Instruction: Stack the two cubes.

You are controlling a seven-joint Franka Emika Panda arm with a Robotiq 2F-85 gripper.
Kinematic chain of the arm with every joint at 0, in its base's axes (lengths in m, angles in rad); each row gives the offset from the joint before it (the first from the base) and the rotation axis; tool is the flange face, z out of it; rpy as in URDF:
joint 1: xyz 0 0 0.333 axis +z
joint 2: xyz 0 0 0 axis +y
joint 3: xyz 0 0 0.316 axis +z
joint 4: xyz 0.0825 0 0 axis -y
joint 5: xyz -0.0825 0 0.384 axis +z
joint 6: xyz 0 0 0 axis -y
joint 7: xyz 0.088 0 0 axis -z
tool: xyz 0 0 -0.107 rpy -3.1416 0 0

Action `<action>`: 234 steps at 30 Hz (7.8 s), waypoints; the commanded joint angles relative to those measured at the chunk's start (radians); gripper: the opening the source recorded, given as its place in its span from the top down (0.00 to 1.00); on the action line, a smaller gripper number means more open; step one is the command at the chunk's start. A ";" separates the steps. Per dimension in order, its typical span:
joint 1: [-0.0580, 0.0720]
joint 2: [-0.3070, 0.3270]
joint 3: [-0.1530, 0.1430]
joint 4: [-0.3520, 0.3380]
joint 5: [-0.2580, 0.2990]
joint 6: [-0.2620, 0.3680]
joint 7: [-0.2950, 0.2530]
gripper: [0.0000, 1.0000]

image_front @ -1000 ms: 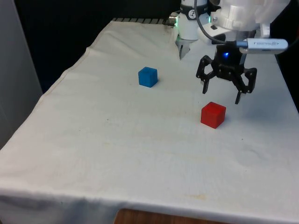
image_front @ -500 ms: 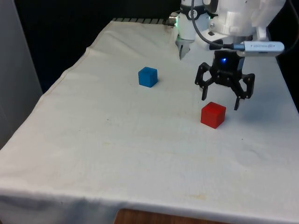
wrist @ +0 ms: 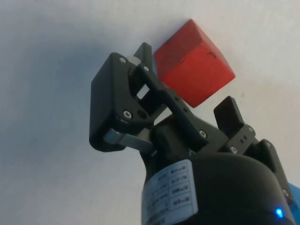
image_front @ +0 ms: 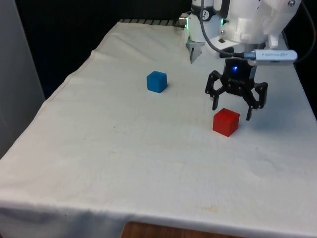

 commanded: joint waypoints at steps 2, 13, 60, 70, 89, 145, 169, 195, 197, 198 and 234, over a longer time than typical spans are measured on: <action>-0.001 0.012 -0.002 0.001 -0.001 0.023 0.002 0.00; -0.002 0.050 -0.021 0.002 -0.005 0.074 0.005 0.00; -0.004 0.009 -0.060 0.013 -0.010 0.008 0.007 0.87; -0.006 -0.059 -0.054 0.004 -0.017 -0.055 -0.006 0.87; -0.010 -0.206 -0.058 -0.095 -0.035 -0.103 -0.050 0.87; -0.046 -0.502 -0.117 -0.534 -0.017 0.120 -0.258 0.87; -0.061 -0.527 -0.235 -0.614 0.007 0.176 -0.395 0.87; -0.064 -0.566 -0.384 -0.725 0.092 0.278 -0.617 0.87; -0.064 -0.564 -0.389 -0.724 0.091 0.276 -0.621 0.87; -0.066 -0.554 -0.393 -0.714 0.069 0.270 -0.604 0.87; -0.066 -0.517 -0.413 -0.719 0.094 0.291 -0.626 0.87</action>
